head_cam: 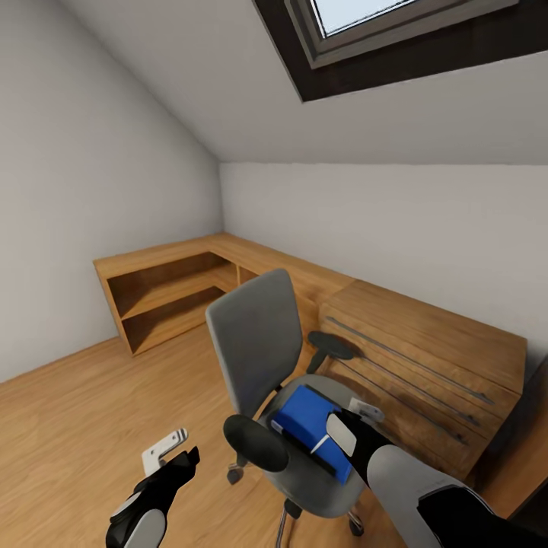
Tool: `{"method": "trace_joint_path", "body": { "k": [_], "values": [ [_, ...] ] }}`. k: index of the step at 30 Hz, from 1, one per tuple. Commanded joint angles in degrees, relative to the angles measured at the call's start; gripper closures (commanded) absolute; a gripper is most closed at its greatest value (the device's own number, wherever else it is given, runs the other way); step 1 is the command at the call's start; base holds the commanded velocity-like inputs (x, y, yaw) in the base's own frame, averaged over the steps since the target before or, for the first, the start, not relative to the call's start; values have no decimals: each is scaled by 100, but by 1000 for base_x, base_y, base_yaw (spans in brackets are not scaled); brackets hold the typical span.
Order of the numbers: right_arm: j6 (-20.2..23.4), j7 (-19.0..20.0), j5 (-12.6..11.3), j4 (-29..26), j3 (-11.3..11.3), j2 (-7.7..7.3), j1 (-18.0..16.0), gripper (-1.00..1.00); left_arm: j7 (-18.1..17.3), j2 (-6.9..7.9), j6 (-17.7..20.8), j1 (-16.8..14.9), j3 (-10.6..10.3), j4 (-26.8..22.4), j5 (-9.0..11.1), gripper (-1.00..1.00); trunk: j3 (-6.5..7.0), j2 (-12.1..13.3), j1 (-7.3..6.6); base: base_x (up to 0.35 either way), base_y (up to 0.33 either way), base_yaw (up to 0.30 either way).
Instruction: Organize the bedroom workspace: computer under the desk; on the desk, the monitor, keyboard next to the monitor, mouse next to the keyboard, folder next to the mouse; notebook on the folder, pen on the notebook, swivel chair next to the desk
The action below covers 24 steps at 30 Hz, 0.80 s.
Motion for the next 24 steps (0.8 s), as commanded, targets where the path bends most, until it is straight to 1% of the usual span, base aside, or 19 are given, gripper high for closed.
{"method": "trace_joint_path", "body": {
  "k": [1,18,24],
  "values": [
    [55,-39,-14,-12,50,-3,-3,-100,44,4,17,-6,-12,-6,25,-100,-25,-45,23,0,0,0],
    [49,-35,-15,-23,53,-2,-3,-100,34,6,17,-5,-1,19,25,-100,-330,-727,396,0,0,0],
    [49,-35,-49,-126,38,-2,-3,-100,22,7,24,-6,3,19,25,-100,-438,-968,528,0,0,0]
  ]
}}
